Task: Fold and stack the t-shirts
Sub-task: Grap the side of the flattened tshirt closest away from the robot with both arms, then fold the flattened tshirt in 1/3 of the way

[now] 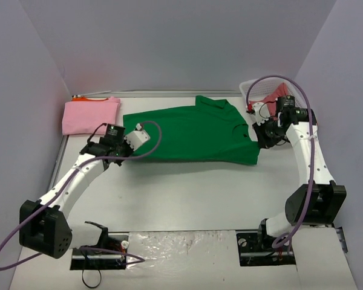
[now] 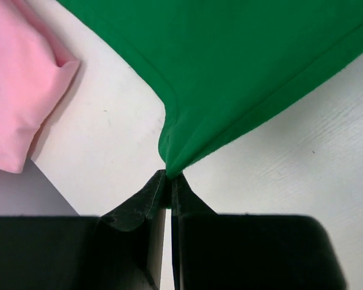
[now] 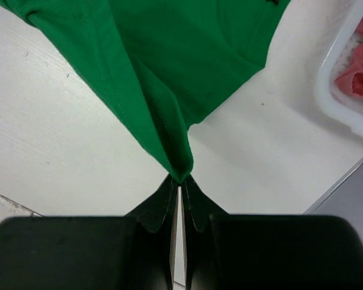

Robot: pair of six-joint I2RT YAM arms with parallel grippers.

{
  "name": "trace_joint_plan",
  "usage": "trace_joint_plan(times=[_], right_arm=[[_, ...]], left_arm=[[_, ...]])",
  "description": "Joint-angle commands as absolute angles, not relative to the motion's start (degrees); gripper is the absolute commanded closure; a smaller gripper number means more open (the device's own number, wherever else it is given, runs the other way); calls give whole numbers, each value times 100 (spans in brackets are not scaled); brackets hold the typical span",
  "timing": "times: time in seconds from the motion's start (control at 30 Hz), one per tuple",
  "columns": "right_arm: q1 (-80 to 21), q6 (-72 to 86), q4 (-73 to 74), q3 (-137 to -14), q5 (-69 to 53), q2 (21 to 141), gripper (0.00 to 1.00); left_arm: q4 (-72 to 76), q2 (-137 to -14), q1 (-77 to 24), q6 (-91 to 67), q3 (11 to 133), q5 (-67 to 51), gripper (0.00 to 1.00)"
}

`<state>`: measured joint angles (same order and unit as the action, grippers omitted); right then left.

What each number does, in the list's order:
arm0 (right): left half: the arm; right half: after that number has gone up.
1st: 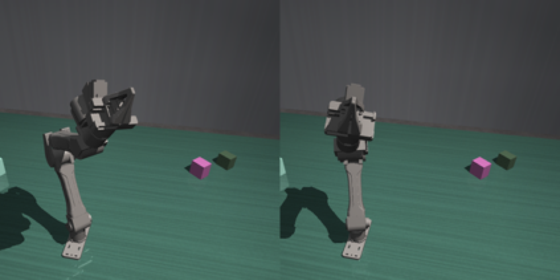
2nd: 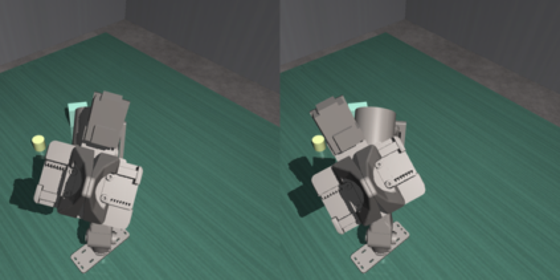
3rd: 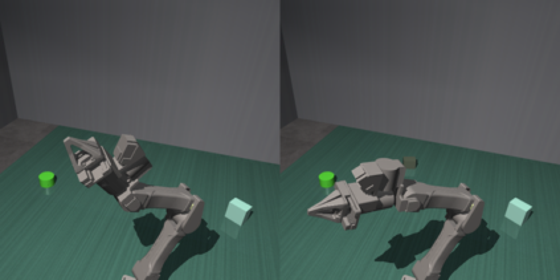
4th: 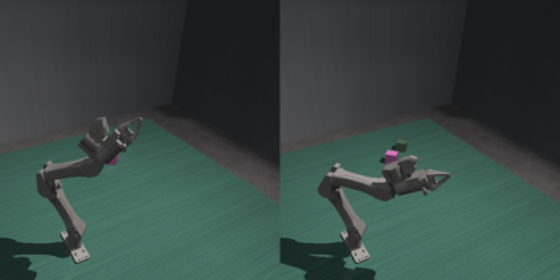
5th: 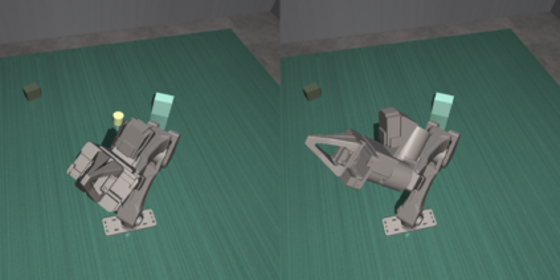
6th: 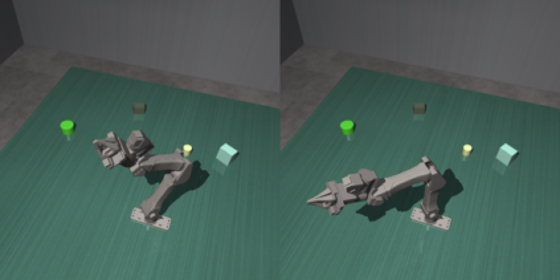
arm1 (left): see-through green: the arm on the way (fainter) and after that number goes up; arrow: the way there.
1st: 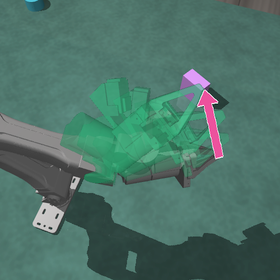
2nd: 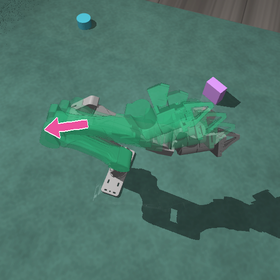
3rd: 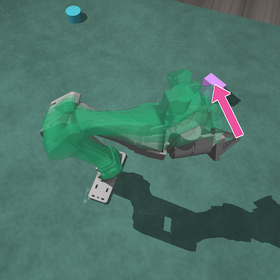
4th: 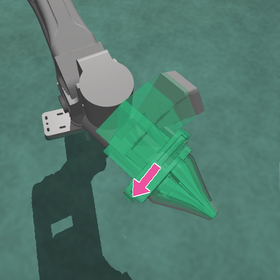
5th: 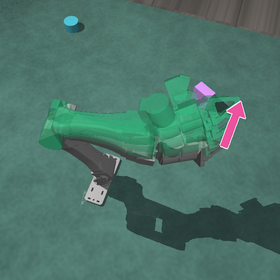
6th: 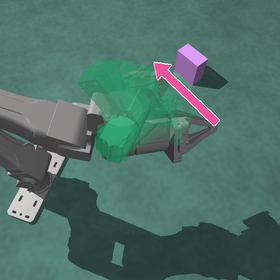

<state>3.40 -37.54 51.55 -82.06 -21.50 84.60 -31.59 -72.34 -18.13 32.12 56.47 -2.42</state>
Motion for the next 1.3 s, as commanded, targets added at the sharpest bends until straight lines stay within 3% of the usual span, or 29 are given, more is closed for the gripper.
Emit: trace_joint_plan(times=[0.0, 0.57, 1.07, 1.1, 1.13, 1.17, 1.2, 1.27], right_arm=[[343, -3630, 5326, -8708, -2267, 8919, 100], [-87, -3332, 5335, -10624, -1969, 11274, 100], [-483, -3120, 5405, -11417, -1389, 12691, 100], [-492, -3103, 5405, -11434, -1354, 12726, 100], [-492, -3033, 5405, -11487, -1267, 12779, 100], [-483, -2997, 5405, -11513, -1213, 12831, 91], [-492, -2988, 5397, -11522, -1178, 12832, 66], [-492, -2953, 5353, -11505, -1134, 12736, 48]], left_arm=[[-3498, -7286, -1521, 2988, 6090, -483, 98], [-3411, -8209, -1310, 3182, 6539, -519, 98], [-3032, -9412, -1248, 3173, 7145, -194, 97], [-3024, -9474, -1248, 3155, 7180, -159, 91], [-3058, -9631, -1248, 3155, 7224, -89, 77], [-3076, -9720, -1248, 3129, 7320, -70, 53], [-3085, -9816, -1248, 3103, 7347, -53, 46], [-2954, -9800, -1248, 3033, 7322, 140, 39]])
